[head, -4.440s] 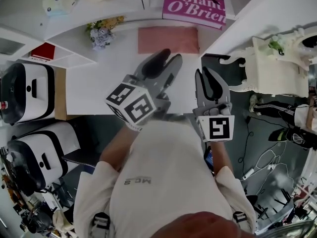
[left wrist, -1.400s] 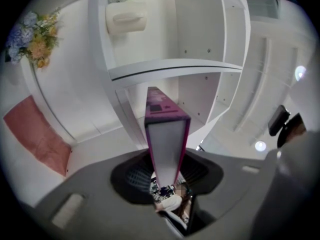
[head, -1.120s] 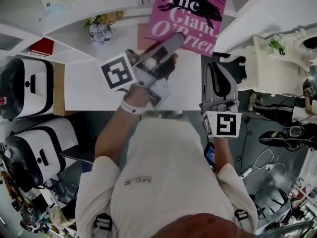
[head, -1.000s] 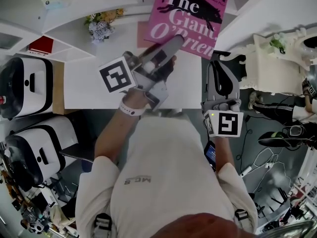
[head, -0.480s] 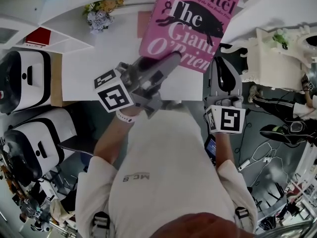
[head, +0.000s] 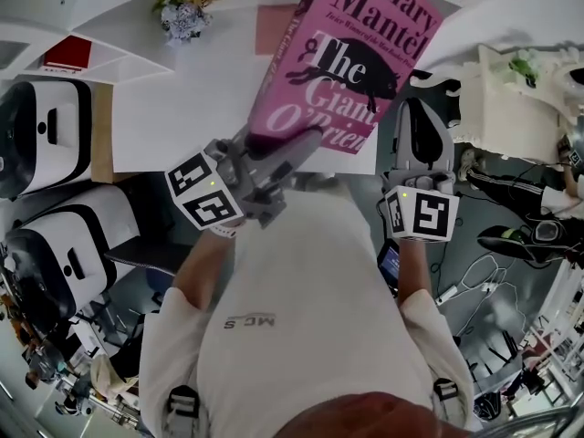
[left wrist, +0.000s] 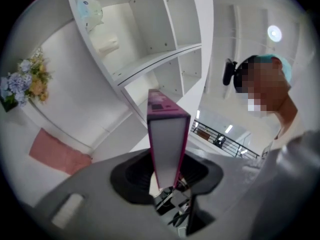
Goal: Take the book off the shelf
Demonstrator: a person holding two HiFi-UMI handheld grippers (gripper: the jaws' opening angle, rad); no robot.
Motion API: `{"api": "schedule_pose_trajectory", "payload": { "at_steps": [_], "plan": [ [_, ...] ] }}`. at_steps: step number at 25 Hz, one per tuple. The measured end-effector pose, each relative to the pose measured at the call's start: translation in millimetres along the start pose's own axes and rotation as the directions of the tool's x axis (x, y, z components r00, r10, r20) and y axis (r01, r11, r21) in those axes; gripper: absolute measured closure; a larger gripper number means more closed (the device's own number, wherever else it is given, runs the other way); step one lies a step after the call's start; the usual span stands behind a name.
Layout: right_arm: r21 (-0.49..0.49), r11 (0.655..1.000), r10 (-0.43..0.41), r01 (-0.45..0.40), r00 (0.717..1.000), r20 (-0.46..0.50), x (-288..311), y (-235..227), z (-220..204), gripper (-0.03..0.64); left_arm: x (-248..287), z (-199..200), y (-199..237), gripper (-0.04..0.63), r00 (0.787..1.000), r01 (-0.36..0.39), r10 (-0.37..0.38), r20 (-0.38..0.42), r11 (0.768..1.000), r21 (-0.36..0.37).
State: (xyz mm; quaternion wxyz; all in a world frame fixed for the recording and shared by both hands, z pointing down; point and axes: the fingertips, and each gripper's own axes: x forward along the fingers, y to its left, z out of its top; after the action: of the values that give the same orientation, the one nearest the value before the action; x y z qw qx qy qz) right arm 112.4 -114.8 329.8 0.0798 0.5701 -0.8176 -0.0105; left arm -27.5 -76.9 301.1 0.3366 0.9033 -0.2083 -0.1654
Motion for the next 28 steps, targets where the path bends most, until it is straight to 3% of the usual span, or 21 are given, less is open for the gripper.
{"api": "schedule_pose_trajectory", "payload": {
  "at_steps": [8,14,23,28],
  "plan": [
    [0.009,1.000,0.002,-0.002,1.000,-0.013,1,14,-6,0.592,-40,-35,31,0.451,0.992,-0.117,0.116,-0.039,0.993,-0.027],
    [0.034,0.999,0.012,-0.011,1.000,-0.023,0,8,-17,0.597,-53,-58,59,0.451,0.963,-0.263,0.260,-0.072,0.965,-0.028],
    [0.033,0.999,0.013,-0.010,0.996,-0.090,11,14,-62,0.611,-65,-83,108,0.451,0.881,-0.458,0.461,-0.108,0.888,0.046],
    [0.090,0.996,0.025,-0.011,0.987,-0.160,12,18,-96,0.617,-72,-90,126,0.451,0.822,-0.548,0.559,-0.107,0.829,0.113]
  ]
}}
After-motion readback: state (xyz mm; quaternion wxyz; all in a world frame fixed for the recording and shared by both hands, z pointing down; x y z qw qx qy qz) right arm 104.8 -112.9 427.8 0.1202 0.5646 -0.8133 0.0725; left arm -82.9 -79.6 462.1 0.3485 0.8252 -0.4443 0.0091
